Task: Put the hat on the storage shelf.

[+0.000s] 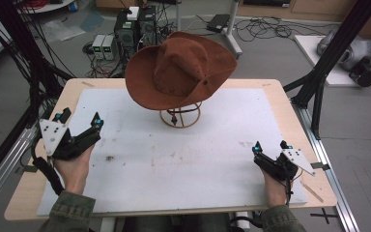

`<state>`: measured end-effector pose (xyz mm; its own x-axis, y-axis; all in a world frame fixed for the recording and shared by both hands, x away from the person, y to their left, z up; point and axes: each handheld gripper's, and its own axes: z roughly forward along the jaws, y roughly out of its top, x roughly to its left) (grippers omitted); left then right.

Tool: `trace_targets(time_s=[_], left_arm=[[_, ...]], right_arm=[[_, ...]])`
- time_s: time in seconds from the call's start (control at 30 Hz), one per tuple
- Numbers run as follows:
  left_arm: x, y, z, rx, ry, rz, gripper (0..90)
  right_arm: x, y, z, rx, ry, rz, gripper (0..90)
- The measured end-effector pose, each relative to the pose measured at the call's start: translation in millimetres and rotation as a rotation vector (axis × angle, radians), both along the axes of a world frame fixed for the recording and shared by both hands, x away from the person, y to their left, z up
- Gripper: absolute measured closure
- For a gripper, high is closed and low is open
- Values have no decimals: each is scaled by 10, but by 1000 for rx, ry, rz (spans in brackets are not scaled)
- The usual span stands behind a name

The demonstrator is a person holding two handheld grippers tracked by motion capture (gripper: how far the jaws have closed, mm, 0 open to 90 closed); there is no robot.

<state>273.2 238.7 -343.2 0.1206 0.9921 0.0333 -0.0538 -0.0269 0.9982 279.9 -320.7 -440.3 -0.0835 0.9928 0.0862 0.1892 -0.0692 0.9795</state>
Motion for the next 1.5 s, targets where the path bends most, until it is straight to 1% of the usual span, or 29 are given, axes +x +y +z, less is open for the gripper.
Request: trace_targets(time_s=[0.03, 0.1, 0.17, 0.2, 0.23, 0.33, 0.4, 0.43, 0.47, 0.5, 0.53, 0.57, 0.6, 0.67, 0.7, 0.73, 0.8, 0.83, 1.07, 1.17, 1.33, 1.43, 1.5], left_arm=[[-52, 50, -139, -8, 8, 26, 161], [-84, 94, -267, -10, 37, 21, 160], [-97, 136, -366, -4, 76, 20, 160], [-96, 157, -398, 3, 100, 15, 161], [-96, 175, -423, 10, 113, 13, 160], [-113, 199, -463, 15, 115, 13, 158], [-139, 214, -516, 12, 94, 25, 158], [-165, 230, -597, 6, 83, 40, 157], [-178, 242, -649, 2, 81, 49, 155], [-191, 256, -703, -5, 84, 53, 153], [-191, 256, -703, -5, 84, 53, 153], [-195, 287, -769, -7, 112, 71, 152], [-197, 298, -772, 1, 116, 80, 143], [-224, 305, -772, 18, 90, 88, 137], [-224, 305, -772, 18, 90, 88, 137], [-248, 306, -800, 19, 72, 90, 137], [-249, 309, -820, 11, 75, 87, 137], [-245, 312, -846, 6, 92, 84, 137], [-268, 305, -867, -1, 71, 86, 137], [-263, 308, -879, -10, 82, 87, 137], [-268, 314, -900, -10, 84, 90, 137], [-273, 317, -910, -13, 83, 93, 137], [-276, 318, -918, -15, 85, 93, 137]], right_arm=[[0, 2, -1, -2, -4, -2, 72], [2, 4, -5, -3, -9, -5, 72], [-11, 6, -5, -2, -2, -4, 72], [-11, 11, -7, 2, -6, -7, 72], [-15, 11, -7, 0, -4, -9, 72], [-13, 11, -17, 1, -1, -10, 71], [-9, 14, -29, -3, 2, -13, 71], [-5, 18, -35, -3, -1, -17, 71], [-7, 20, -37, -3, 0, -20, 71], [-12, 27, -38, 8, 2, -20, 72], [-12, 27, -38, 8, 2, -20, 72], [-22, 18, -42, -1, -8, -23, 72], [-27, 21, -41, 5, -5, -21, 72], [-31, 24, -41, 4, -8, -24, 72], [-31, 24, -41, 4, -8, -24, 72], [-34, 22, -43, 1, -7, -24, 72], [-37, 26, -44, 6, -7, -22, 71], [-44, 28, -43, 4, -10, -19, 72], [-38, 21, -51, -5, -13, -14, 72], [-41, 21, -49, -12, -13, -14, 72], [-44, 29, -46, -14, -19, -13, 72], [-48, 37, -46, -8, -13, -10, 72], [-48, 37, -45, -15, -14, -8, 72]])
